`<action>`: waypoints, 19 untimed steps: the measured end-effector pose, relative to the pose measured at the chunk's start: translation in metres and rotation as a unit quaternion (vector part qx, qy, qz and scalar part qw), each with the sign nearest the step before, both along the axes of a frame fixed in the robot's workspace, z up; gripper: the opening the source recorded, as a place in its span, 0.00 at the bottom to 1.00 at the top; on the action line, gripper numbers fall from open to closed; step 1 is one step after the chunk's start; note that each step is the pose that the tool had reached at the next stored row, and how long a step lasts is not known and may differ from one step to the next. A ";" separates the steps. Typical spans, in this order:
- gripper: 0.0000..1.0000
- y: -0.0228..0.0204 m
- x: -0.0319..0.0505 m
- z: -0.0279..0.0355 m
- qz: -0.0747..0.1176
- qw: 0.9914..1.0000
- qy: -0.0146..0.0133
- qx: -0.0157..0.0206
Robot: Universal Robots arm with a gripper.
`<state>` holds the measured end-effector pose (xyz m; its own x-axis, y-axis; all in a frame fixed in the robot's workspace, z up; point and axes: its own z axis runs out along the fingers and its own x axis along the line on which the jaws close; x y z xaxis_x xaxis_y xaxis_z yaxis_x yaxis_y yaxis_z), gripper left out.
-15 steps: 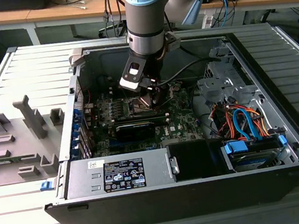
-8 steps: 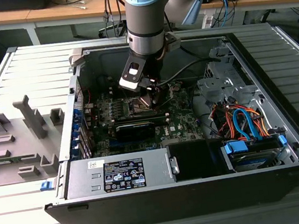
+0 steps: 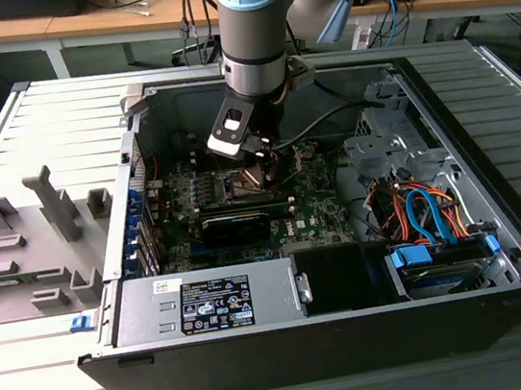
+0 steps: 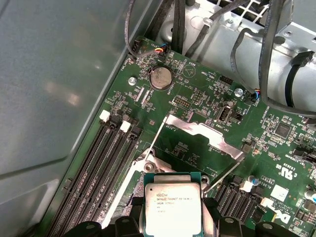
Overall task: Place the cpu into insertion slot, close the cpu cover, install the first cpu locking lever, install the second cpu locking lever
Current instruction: 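Place the cpu into insertion slot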
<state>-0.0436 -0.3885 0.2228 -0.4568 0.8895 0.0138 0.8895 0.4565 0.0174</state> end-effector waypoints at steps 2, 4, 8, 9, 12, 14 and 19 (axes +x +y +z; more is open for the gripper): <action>0.55 0.0000 0.0000 0.0000 0.000 1.000 0.000 0.000; 0.55 0.0000 0.0000 0.0000 -0.001 1.000 0.000 0.000; 0.55 0.0000 0.0000 0.0000 -0.002 1.000 0.000 0.000; 0.55 0.0000 0.0000 0.0000 -0.002 1.000 0.000 0.000; 0.55 0.0000 0.0000 0.0000 -0.003 1.000 0.000 0.000; 0.55 0.0000 0.0000 0.0000 -0.004 1.000 0.000 0.000; 0.55 0.0000 0.0000 -0.0001 -0.005 1.000 0.000 0.000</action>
<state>-0.0436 -0.3885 0.2227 -0.4476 0.8942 0.0138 0.8942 0.4473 0.0174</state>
